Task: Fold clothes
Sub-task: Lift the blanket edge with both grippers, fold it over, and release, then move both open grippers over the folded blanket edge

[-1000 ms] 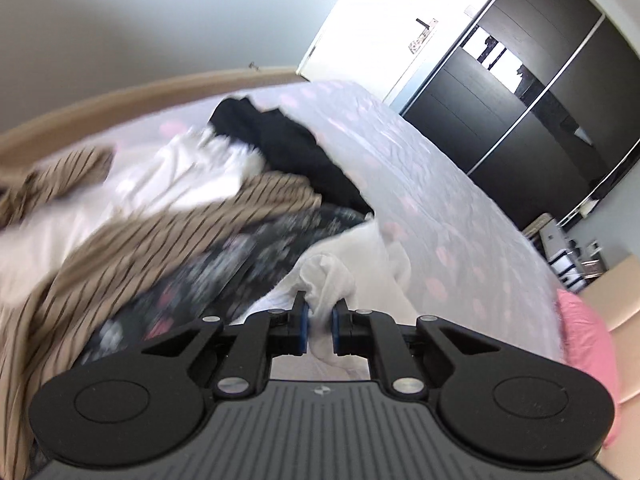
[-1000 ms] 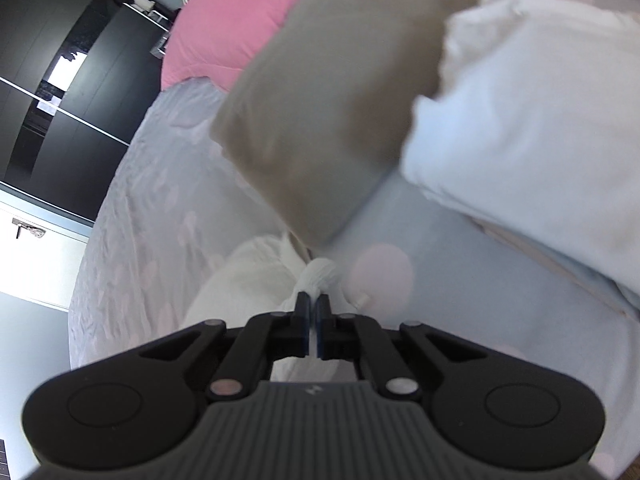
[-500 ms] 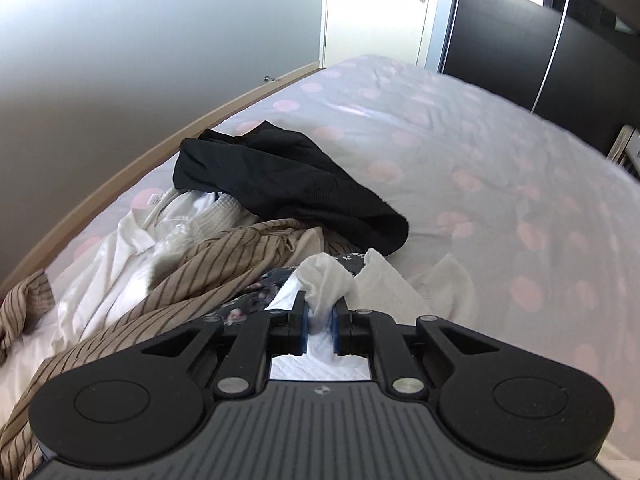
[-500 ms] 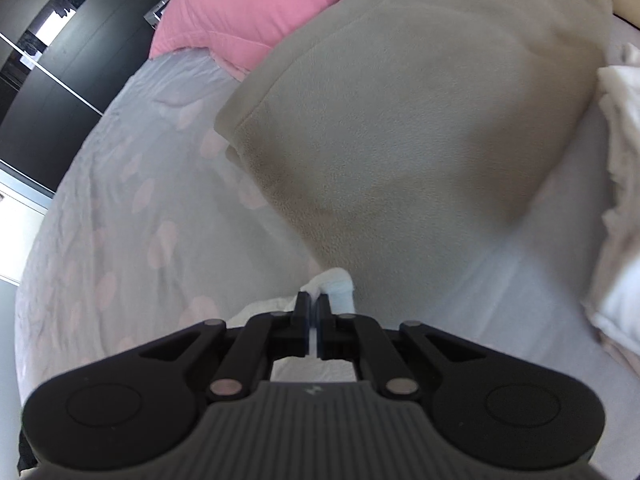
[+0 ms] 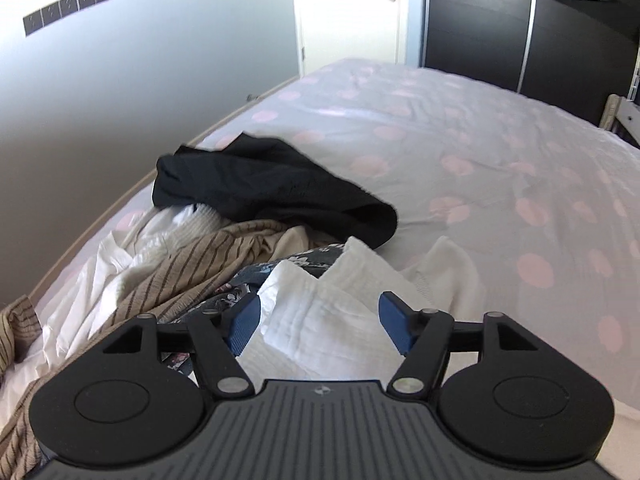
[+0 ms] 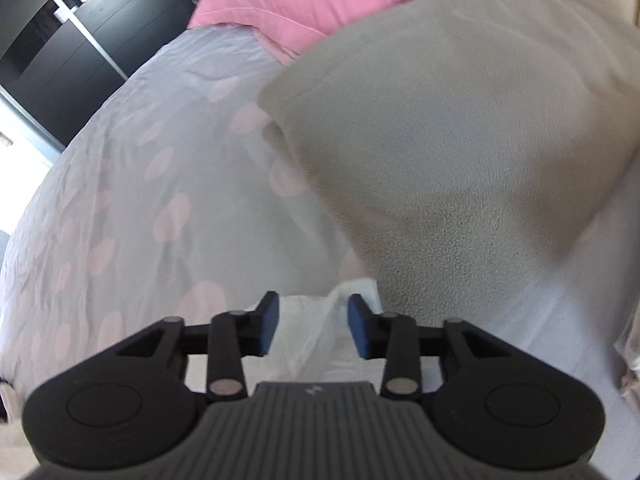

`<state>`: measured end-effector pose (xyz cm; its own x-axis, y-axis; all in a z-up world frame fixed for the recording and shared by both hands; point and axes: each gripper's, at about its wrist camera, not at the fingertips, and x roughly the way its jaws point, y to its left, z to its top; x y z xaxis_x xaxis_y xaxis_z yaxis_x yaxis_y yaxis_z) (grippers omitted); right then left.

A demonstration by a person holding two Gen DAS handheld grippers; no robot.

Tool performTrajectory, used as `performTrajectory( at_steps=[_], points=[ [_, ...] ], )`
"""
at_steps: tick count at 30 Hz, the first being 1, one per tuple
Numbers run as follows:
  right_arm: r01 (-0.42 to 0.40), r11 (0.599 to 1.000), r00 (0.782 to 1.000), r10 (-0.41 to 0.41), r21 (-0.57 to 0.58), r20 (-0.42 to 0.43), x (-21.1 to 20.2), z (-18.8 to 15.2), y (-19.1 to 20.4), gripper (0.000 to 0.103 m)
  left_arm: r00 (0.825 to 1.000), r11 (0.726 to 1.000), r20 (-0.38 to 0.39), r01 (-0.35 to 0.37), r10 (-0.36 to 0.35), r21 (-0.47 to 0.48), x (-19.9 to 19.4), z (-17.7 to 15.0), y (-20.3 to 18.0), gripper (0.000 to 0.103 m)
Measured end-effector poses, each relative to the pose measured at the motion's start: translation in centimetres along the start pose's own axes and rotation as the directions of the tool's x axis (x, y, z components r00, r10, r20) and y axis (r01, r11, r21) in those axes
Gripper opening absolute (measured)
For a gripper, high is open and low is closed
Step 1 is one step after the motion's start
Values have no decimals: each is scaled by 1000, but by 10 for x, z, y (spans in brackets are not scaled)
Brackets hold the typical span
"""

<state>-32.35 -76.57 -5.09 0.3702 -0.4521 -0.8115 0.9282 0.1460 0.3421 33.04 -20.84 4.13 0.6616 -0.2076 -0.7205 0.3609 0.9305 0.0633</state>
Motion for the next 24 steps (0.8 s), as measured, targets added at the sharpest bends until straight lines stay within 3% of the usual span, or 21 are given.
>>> performTrajectory(
  at_steps=[2, 4, 5, 8, 11, 15, 17, 18, 20, 21, 22, 24],
  points=[
    [3, 998, 999, 0, -66, 33, -13, -4, 6, 50, 999, 1000, 36, 16, -17, 27, -16, -4, -4, 67],
    [25, 993, 999, -21, -112, 44, -22, -8, 9, 64, 997, 997, 63, 30, -34, 67, -31, -7, -9, 68],
    [33, 993, 999, -29, -115, 35, -25, -9, 8, 65, 996, 996, 77, 29, -36, 85, -37, -8, -12, 68],
    [-9, 996, 1000, 7, -91, -17, -33, -16, 5, 61, 992, 991, 121, 26, -42, 131, -57, -12, -19, 68],
    [-34, 984, 999, 28, -172, -37, -43, -37, 18, 51, 988, 990, 151, 8, -30, 142, -72, -12, -22, 70],
    [-88, 955, 994, 65, -283, -86, -52, -71, 37, 48, 991, 995, 134, -35, 23, 89, -78, -6, -8, 70],
    [-103, 940, 992, 73, -325, -103, -53, -86, 47, 47, 991, 998, 132, -26, 17, 61, -85, -7, -1, 70],
    [-106, 932, 992, 73, -347, -108, -52, -92, 51, 43, 992, 998, 126, -7, -2, 69, -88, -9, 0, 68],
    [-111, 914, 991, 71, -391, -117, -51, -106, 60, 37, 994, 993, 94, 39, -49, 111, -92, -15, -5, 54],
    [-114, 904, 990, 70, -411, -121, -50, -113, 65, 33, 995, 989, 71, 60, -71, 136, -93, -20, -10, 40],
    [-115, 901, 990, 67, -418, -126, -48, -117, 68, 29, 995, 984, 43, 80, -88, 160, -92, -27, -16, 34],
    [-120, 897, 988, 67, -425, -137, -43, -125, 73, 22, 992, 973, -2, 122, -124, 197, -88, -43, -31, 31]
  ],
)
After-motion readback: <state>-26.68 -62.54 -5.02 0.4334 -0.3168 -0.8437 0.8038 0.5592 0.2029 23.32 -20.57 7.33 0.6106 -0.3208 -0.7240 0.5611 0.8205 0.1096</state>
